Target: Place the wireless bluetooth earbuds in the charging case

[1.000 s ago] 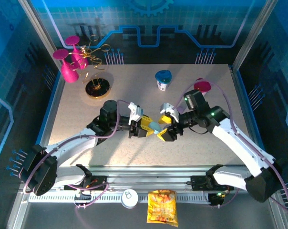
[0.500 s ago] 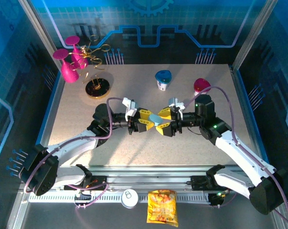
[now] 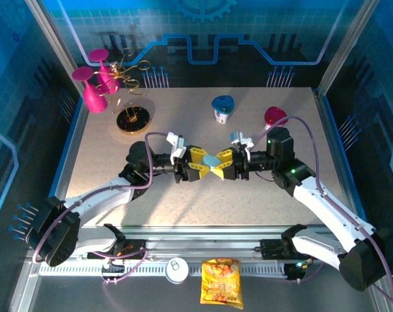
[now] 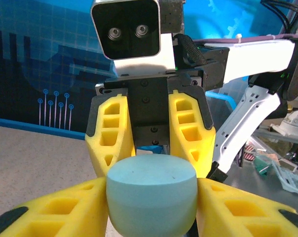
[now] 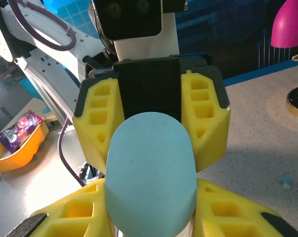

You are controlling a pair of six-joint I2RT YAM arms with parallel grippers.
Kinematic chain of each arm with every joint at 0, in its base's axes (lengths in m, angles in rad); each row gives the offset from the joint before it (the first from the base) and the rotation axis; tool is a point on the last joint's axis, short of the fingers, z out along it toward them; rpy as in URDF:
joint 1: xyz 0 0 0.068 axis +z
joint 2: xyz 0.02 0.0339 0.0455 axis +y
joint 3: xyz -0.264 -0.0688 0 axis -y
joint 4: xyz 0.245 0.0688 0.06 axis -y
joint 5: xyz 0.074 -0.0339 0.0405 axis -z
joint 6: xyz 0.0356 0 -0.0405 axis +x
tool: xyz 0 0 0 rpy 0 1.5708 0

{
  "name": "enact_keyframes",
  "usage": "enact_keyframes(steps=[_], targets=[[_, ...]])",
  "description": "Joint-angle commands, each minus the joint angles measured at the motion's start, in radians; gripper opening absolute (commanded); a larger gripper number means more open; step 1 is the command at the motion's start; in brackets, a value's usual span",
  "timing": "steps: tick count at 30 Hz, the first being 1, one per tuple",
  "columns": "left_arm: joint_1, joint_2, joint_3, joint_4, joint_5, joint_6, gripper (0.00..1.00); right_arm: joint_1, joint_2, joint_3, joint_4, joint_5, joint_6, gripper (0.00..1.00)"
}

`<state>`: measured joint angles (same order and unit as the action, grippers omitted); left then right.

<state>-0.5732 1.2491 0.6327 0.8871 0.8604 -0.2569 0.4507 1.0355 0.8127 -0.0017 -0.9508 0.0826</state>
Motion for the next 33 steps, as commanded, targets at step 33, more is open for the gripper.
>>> enact_keyframes(steps=[33], targets=[[0.001, 0.010, 0.034, -0.079, 0.031, 0.048, 0.71, 0.022, 0.060, 0.123, -0.239, 0.017, -0.160, 0.24]])
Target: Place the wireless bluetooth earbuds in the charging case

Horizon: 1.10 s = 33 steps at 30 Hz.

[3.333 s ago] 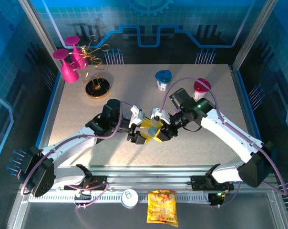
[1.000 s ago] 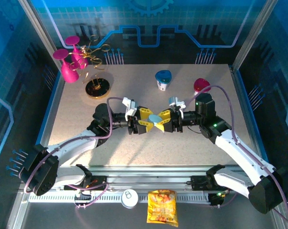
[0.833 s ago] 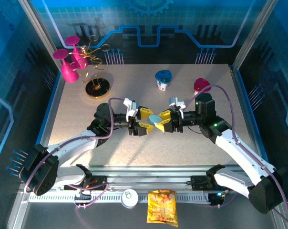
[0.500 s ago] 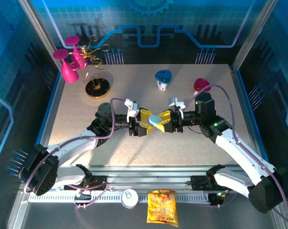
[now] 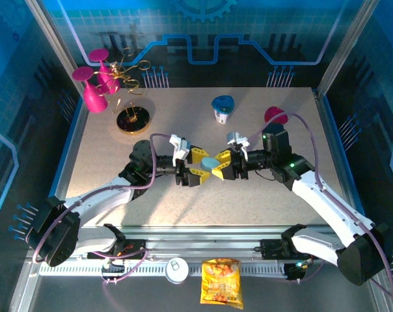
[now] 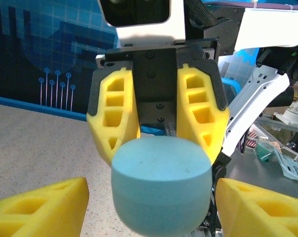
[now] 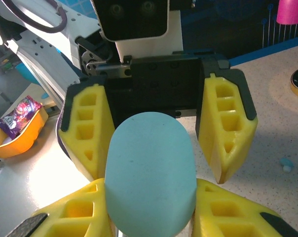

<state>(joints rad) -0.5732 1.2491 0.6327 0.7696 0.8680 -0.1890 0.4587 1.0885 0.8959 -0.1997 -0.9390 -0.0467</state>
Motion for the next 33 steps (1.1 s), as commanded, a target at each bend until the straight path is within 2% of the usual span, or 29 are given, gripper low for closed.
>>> enact_keyframes(steps=[1, 3, 8, 12, 15, 19, 24, 27, 30, 33], targets=[[0.000, 0.011, 0.034, 0.038, 0.025, -0.020, 0.71, 0.015, 0.006, 0.041, -0.042, 0.006, -0.032, 0.24], [0.001, 0.017, 0.036, 0.039, 0.027, -0.020, 0.70, 0.016, 0.008, 0.043, -0.043, 0.007, -0.036, 0.24], [0.000, 0.027, 0.039, 0.041, 0.044, -0.020, 0.59, 0.017, 0.006, 0.046, -0.037, 0.008, -0.029, 0.24], [0.000, 0.029, 0.032, 0.045, 0.044, -0.013, 0.68, 0.016, 0.000, 0.037, -0.006, 0.006, -0.006, 0.24], [0.001, 0.029, 0.031, 0.045, 0.043, -0.012, 0.68, 0.017, -0.006, 0.029, 0.011, 0.003, 0.005, 0.24], [0.000, 0.029, 0.034, 0.044, 0.043, -0.014, 0.60, 0.017, 0.003, 0.032, -0.006, 0.009, -0.005, 0.24], [0.000, 0.019, 0.030, 0.049, 0.047, -0.010, 0.45, 0.018, 0.007, 0.034, -0.018, 0.019, -0.010, 0.25], [0.001, 0.016, 0.021, 0.047, 0.046, 0.004, 0.38, 0.020, 0.002, 0.037, -0.032, 0.034, -0.019, 0.29], [0.000, 0.013, 0.010, 0.056, 0.053, 0.021, 0.34, 0.021, -0.008, 0.037, -0.036, 0.053, -0.023, 0.40], [0.001, 0.009, -0.002, 0.077, 0.049, 0.031, 0.33, 0.021, -0.018, 0.034, -0.035, 0.064, -0.023, 0.42]])
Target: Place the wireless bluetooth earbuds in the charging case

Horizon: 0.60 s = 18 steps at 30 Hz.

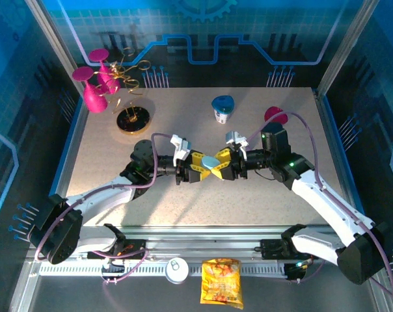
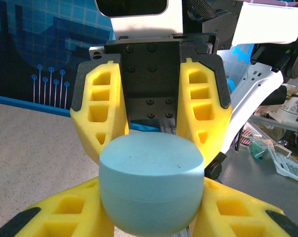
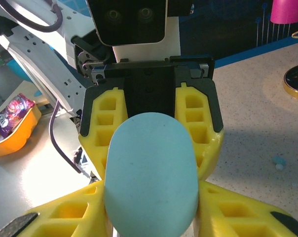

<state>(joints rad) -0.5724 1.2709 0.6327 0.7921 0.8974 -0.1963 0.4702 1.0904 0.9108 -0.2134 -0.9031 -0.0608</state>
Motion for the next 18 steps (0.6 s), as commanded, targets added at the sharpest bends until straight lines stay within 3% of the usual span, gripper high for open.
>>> enact_keyframes(steps=[1, 6, 18], targets=[[0.000, -0.013, -0.005, 0.056, 0.021, 0.042, 0.33, 0.010, -0.021, 0.017, -0.023, 0.029, -0.007, 0.45], [0.000, -0.015, -0.013, 0.058, 0.021, 0.060, 0.33, 0.008, -0.030, 0.009, -0.016, 0.062, 0.001, 0.65], [0.001, -0.031, -0.031, 0.036, 0.028, 0.101, 0.34, -0.005, -0.060, -0.013, 0.043, 0.124, 0.045, 0.79]])
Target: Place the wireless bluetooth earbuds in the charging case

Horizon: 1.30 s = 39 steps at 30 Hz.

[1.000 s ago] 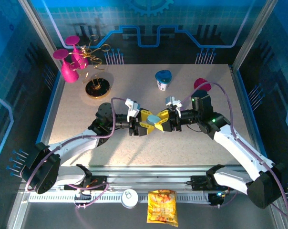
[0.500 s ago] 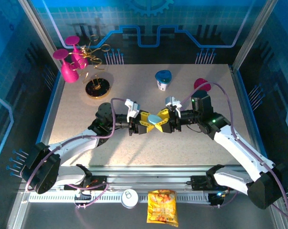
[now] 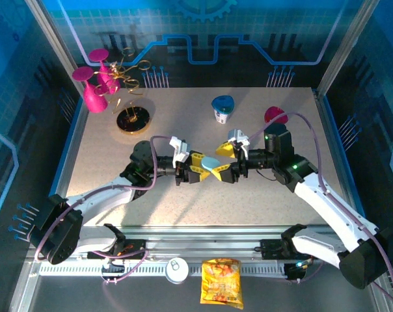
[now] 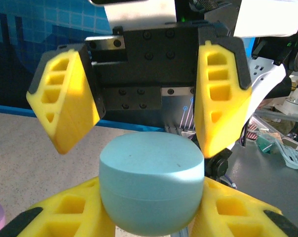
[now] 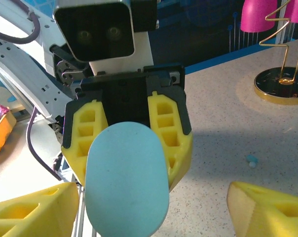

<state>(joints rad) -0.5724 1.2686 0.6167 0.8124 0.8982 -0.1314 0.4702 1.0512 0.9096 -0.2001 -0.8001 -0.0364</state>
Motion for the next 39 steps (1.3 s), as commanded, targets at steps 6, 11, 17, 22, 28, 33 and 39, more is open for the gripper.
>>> enact_keyframes(steps=[6, 11, 17, 22, 28, 33, 39], targets=[[0.002, -0.041, -0.020, -0.002, 0.031, 0.056, 0.34, -0.024, -0.030, -0.025, 0.064, 0.079, 0.058, 0.79], [0.000, -0.039, -0.016, -0.009, 0.021, 0.051, 0.34, -0.026, -0.020, -0.015, 0.050, 0.087, 0.046, 0.79], [0.000, -0.028, -0.009, -0.017, 0.013, 0.045, 0.35, 0.010, -0.012, -0.014, 0.034, 0.008, -0.010, 0.86], [0.001, -0.023, 0.000, -0.020, 0.010, 0.040, 0.34, 0.032, 0.022, 0.009, -0.023, 0.022, -0.059, 0.88], [0.001, -0.026, 0.010, -0.029, 0.015, 0.029, 0.34, 0.035, 0.042, 0.025, -0.045, 0.141, -0.056, 0.88], [0.002, -0.027, 0.005, -0.033, 0.020, 0.049, 0.34, 0.027, 0.028, 0.021, -0.014, 0.132, -0.028, 0.88], [0.003, -0.025, -0.003, -0.025, 0.030, 0.064, 0.34, -0.012, -0.015, -0.007, 0.044, 0.111, 0.020, 0.87]])
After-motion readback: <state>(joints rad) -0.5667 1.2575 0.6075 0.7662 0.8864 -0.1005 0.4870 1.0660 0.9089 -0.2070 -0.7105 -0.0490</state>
